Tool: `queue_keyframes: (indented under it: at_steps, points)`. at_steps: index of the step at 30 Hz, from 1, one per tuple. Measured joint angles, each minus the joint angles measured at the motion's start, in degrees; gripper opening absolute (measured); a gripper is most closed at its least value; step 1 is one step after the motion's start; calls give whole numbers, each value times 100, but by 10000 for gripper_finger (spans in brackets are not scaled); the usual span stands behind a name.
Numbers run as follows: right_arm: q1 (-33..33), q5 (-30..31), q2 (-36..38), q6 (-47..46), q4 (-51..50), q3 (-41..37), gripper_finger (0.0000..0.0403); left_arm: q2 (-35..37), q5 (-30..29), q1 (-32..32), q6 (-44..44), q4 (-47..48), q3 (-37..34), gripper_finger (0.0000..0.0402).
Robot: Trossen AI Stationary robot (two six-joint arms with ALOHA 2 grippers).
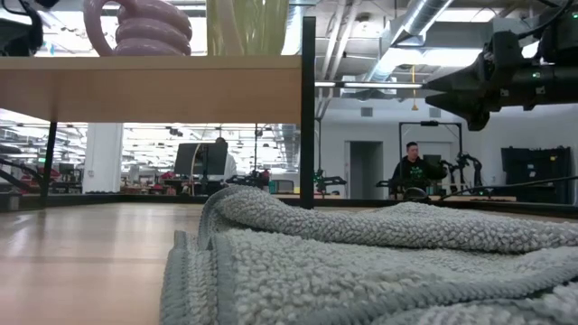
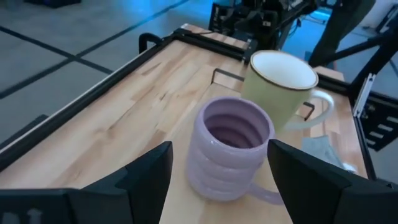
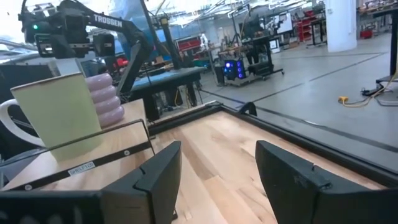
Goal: Stack small to large cups/mugs on shelf
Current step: Put the blue mug on the shelf
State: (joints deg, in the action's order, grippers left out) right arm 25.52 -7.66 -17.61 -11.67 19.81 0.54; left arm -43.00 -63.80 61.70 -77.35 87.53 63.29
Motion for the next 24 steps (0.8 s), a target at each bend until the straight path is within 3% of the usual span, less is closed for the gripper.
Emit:
queue_keyframes:
  at_steps: [9,14,21,24]
  points:
    - [0,-15,0,-189,0,0,230,33,-77,153,-257,241,2,254]
    - [0,-15,0,-189,2,0,230,-60,732,180,440,-302,2,254]
    - [0,-2,0,-189,2,0,230,-52,2522,373,1032,-1588,2,254]
    - [0,0,0,-189,0,0,230,-126,2916,429,1178,-2073,2,254]
